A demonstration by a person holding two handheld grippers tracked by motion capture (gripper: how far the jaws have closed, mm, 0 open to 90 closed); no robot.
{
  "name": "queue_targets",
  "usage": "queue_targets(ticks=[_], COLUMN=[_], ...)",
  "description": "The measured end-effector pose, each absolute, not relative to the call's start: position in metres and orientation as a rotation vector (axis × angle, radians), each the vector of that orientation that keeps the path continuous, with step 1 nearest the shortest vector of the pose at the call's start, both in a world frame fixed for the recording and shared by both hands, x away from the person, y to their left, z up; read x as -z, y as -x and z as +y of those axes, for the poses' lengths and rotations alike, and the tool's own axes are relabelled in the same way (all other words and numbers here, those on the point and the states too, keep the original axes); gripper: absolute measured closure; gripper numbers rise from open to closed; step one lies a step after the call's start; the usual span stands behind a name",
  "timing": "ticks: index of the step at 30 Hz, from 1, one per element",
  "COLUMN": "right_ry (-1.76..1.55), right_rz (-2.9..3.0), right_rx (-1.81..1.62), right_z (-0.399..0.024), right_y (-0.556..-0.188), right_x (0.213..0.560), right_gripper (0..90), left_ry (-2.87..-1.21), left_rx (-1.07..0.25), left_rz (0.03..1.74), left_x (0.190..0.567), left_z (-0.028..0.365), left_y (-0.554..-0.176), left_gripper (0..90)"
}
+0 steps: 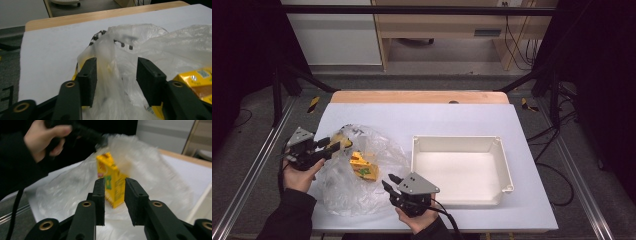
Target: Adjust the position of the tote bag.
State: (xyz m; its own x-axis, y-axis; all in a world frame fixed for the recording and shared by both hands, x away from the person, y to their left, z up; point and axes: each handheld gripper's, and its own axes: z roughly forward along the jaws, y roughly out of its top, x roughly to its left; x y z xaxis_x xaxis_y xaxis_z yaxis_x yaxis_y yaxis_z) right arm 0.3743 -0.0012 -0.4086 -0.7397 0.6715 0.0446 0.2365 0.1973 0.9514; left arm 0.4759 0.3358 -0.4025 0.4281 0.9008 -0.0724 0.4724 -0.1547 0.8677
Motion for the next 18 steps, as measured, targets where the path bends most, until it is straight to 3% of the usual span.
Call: queue_targets(ticks=[3, 7, 10, 12, 16, 18], right_ry=[-0.847, -0.874, -0.932, -0.942, -0.969, -1.0], right_rz=[2.056, 2.012, 2.024, 2.06, 2.074, 2.048], right_rx=[-1.553, -1.487, -1.427, -1.401, -1.346, -1.317], right_z=[-0.004, -0.01, -0.012, -0.013, -0.015, -0.019], right_y=[-0.38, -0.409, -0.428, -0.437, -0.447, -0.454], right_x=[0.4, 0.39, 0.394, 0.397, 0.401, 0.402], right_gripper=[66.6, 55.6, 55.9, 64.4, 89.9, 90.0], left_ry=[-1.787, -1.757, -1.792, -1.831, -1.852, -1.859], left_rx=[-0.603, -0.514, -0.474, -0.473, -0.458, -0.457], left_rz=[1.216, 1.243, 1.229, 1.225, 1.222, 1.221], left_x=[0.407, 0.423, 0.43, 0.433, 0.436, 0.437], left_z=[0.343, 0.352, 0.349, 0.347, 0.345, 0.345], left_y=[-0.472, -0.473, -0.476, -0.478, -0.48, -0.482], left_gripper=[46.3, 46.1, 50.1, 57.4, 76.7, 82.9])
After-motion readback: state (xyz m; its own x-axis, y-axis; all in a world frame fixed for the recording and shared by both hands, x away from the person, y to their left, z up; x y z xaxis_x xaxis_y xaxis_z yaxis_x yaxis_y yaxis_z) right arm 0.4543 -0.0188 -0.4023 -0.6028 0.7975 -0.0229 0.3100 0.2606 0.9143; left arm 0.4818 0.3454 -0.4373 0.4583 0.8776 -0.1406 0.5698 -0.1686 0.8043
